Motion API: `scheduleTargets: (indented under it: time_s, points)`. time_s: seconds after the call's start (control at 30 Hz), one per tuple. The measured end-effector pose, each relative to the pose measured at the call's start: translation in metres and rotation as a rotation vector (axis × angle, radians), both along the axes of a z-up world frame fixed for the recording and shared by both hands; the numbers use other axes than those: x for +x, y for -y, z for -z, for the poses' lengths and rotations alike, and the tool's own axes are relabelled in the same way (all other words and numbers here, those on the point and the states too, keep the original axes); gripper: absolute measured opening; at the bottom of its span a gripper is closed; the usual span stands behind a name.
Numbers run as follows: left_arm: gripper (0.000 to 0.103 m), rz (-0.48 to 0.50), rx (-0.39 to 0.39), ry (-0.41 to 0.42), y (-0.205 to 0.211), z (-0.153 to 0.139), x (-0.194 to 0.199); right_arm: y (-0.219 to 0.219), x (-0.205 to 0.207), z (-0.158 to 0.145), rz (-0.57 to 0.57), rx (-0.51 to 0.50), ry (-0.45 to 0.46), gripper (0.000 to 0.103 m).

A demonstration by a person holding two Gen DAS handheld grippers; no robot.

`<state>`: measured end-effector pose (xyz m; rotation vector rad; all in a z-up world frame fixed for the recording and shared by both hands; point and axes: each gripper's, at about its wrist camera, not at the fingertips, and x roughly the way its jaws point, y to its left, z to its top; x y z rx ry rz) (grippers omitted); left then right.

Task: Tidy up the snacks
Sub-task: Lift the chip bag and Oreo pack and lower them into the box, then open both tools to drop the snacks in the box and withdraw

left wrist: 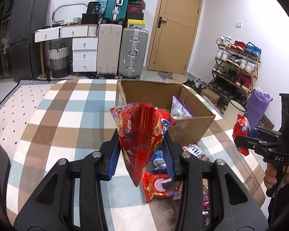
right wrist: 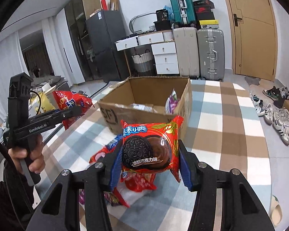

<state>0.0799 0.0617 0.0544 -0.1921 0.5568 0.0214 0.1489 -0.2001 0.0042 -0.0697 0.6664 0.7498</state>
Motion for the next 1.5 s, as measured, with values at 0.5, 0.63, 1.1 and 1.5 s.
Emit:
scheduleTargets:
  time_s: [0.5,0.63,1.1,1.5]
  points:
    - [0.037,0.021,0.015,0.046,0.013,-0.031,0.033,-0.019,0.034,-0.024,0.02,0.062,0.002,0.052]
    - [0.037,0.025,0.001,0.046,0.012,-0.033,0.05,-0.022,0.044,-0.026,0.021,0.083,-0.011,0.052]
    - [0.037,0.017,-0.003,0.025,0.004,-0.007,0.112,-0.05,0.07,-0.025,0.012,0.061,-0.004,0.052]
    - [0.033,0.048,0.005,-0.011,0.007,0.026,0.14,-0.076,0.096,-0.008,0.012,0.031,-0.021,0.052]
